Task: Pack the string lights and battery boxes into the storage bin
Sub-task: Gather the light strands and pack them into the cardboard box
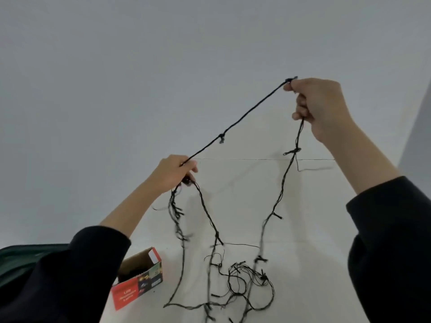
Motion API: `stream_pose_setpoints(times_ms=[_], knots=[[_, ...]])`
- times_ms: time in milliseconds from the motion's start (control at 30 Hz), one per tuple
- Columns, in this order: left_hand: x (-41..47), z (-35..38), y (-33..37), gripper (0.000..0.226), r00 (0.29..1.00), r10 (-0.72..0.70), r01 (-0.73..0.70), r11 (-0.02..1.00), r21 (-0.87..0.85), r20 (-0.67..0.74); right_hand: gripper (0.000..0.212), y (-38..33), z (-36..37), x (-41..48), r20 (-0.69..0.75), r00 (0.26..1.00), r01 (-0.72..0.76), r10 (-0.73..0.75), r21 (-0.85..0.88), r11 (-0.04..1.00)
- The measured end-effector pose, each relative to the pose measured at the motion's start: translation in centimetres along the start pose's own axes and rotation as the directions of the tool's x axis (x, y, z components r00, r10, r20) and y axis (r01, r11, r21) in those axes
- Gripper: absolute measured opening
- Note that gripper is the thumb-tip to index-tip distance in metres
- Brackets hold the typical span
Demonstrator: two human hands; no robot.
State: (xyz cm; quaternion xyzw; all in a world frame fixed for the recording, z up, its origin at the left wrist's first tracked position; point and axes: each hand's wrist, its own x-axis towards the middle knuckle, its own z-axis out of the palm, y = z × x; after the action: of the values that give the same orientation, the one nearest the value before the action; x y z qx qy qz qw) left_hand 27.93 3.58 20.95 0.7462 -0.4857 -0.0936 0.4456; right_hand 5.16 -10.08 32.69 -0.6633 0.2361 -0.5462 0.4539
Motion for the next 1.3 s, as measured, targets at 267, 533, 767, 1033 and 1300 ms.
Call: stream_pose_setpoints(times_ms=[267,533,767,1033,1300], knots=[[0.5,-0.7,8.1,0.027,0.988,0.149,-0.152,0.986,-0.071,-0.047,0.064,1.2,2.4,-3.3,0.654,0.704,0.148,0.278,-0.518,0.843],[0.5,-1.2,7.0,0.015,0.974,0.216,-0.203,0.965,0.165,-0.066,0.015,1.5,3.1,-3.3,0.562,0.789,-0.160,0.249,-0.204,0.966],[-2.3,0.6,4.6,0.025,0.941,0.092,-0.074,0.995,-0.069,0.326,0.015,3.4,1.6,-4.0,0.453,0.875,-0.014,0.172,-0.331,0.943],[-3.5,1.1,1.3,0.022,0.888,0.003,0.036,0.996,-0.077,0.460,0.016,7.2,-0.8,-5.0,0.337,0.924,-0.050,0.184,-0.368,0.928],[-5.0,5.6,-5.6,0.028,0.864,-0.097,0.053,0.993,0.102,0.494,0.014,12.0,-3.1,-7.0,0.253,0.911,-0.254,0.327,-0.282,0.925]])
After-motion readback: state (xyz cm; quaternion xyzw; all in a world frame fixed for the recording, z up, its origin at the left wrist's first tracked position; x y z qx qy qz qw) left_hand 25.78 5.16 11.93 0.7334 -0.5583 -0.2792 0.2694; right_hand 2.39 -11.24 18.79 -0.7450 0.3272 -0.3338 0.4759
